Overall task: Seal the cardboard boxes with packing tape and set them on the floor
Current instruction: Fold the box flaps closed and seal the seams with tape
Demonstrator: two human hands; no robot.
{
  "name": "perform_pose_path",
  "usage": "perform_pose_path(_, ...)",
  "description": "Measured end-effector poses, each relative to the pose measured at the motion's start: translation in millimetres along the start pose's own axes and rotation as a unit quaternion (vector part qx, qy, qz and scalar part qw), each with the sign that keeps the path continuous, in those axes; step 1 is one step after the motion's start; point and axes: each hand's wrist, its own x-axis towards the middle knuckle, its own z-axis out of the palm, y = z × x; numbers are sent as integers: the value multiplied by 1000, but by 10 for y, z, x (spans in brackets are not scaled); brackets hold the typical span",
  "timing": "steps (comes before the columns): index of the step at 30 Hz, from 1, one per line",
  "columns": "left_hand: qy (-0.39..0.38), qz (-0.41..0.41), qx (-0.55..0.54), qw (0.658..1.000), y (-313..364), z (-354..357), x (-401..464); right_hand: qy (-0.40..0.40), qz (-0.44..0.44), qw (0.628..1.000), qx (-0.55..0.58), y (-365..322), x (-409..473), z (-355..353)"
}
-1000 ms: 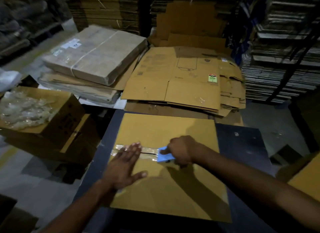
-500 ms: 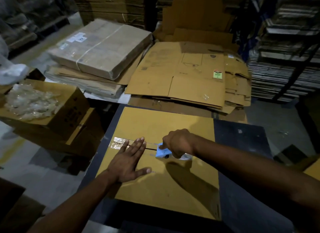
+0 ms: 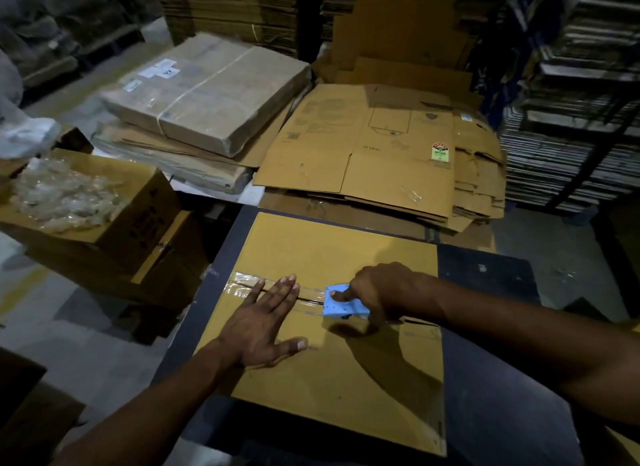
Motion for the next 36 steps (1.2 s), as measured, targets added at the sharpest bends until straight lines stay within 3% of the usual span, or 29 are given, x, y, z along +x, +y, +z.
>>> perform_pose_path(10,-7,2,-3,1000,-20,2,-7,-7,16,999,-28,312,-439,120)
perform_pose_path(22,-20,-28,13,999,211,-86,20,-4,28,998,-48,215,-294,363)
perform_pose_path(31,-51,-5,-62,997,1384,-95,364,22,46,999,-13,232,-327,375)
perform_pose_path(36,-17,-15,-30,999,1056,-14,254,4,45,999,-4,245,-330,398)
